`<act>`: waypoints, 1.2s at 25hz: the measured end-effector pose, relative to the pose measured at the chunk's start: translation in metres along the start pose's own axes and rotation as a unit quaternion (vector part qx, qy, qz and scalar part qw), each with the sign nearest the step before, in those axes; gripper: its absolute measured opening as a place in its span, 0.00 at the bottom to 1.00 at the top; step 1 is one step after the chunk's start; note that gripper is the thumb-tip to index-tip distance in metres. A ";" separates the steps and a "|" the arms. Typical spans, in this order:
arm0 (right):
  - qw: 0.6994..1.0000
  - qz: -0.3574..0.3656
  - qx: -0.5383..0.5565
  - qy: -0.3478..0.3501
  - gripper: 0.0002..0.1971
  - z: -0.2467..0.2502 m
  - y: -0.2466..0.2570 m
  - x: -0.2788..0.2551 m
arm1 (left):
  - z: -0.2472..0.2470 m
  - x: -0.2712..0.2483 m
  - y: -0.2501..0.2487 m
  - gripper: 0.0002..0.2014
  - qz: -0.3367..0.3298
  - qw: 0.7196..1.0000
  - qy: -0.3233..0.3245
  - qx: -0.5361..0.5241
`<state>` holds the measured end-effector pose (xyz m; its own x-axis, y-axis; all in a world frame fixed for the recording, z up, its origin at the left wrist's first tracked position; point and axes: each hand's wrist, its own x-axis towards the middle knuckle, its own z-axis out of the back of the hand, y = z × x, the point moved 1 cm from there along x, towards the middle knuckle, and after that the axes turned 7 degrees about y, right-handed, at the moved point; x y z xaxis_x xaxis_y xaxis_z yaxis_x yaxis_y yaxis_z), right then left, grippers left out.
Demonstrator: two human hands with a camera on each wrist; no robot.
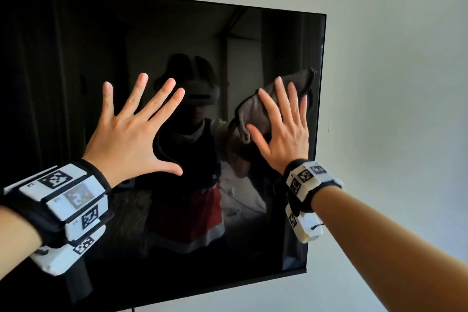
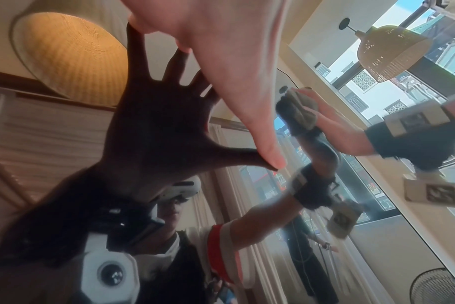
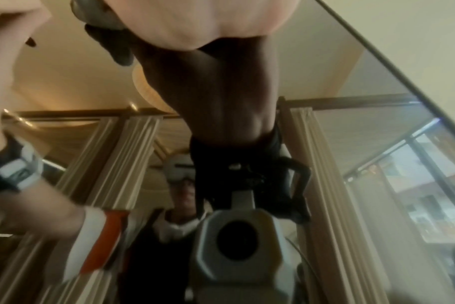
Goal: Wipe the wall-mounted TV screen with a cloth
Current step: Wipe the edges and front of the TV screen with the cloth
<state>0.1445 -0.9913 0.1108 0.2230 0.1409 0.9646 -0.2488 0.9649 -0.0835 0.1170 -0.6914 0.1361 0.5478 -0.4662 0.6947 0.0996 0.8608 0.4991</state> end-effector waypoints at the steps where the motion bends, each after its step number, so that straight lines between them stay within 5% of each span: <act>1: 1.000 0.006 0.005 0.011 0.33 -0.007 0.003 -0.025 | 0.000 -0.001 -0.001 0.71 0.003 1.000 0.002 -0.005; 4: 0.993 0.082 -0.026 0.075 0.35 -0.022 0.017 -0.090 | 0.001 0.000 -0.002 0.72 0.007 1.000 0.008 -0.017; 6: 0.988 0.124 -0.041 0.083 0.35 -0.023 0.017 -0.084 | 0.001 0.000 -0.002 0.73 0.006 1.000 0.012 -0.023; 9: 0.998 0.058 -0.013 0.030 0.32 -0.016 0.017 -0.040 | 0.001 0.000 -0.001 0.72 0.007 1.000 0.012 -0.026; 12: 1.000 -0.003 0.010 0.017 0.32 -0.024 0.022 -0.067 | 0.002 -0.001 -0.002 0.72 0.009 1.000 0.009 -0.028; 15: 0.998 0.013 -0.003 0.063 0.33 -0.033 0.035 -0.122 | 0.004 0.000 -0.003 0.72 0.008 0.999 0.015 -0.036; 21: 0.999 0.020 0.005 0.031 0.32 -0.023 0.027 -0.070 | 0.003 -0.001 -0.002 0.72 0.007 0.999 0.010 -0.050; 26: 0.995 -0.015 -0.003 0.098 0.34 -0.036 0.034 -0.164 | 0.006 -0.001 -0.004 0.72 0.006 0.999 0.010 -0.051; 30: 0.998 -0.011 0.004 0.054 0.32 -0.027 0.021 -0.113 | 0.007 -0.006 -0.010 0.71 0.009 0.998 0.022 -0.066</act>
<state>0.1400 -0.9813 -0.0066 0.3285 0.1438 0.9335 -0.2506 0.9662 -0.0607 0.1068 -0.6987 0.1305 0.5858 -0.4435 0.6783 0.1965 0.8897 0.4121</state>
